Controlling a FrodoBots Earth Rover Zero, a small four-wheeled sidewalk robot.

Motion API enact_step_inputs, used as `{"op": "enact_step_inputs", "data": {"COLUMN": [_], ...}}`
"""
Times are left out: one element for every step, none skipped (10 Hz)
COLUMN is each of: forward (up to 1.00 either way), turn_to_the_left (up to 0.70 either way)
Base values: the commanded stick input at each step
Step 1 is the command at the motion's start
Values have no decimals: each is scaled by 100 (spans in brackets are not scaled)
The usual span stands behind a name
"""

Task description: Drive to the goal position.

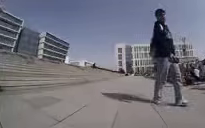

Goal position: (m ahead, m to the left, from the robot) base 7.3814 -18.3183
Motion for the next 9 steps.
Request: {"op": "enact_step_inputs", "data": {"forward": [50,50,50,50,50,50,50,50,50], "turn_to_the_left": [0,0,0,0,0,0,0,2,-15]}}
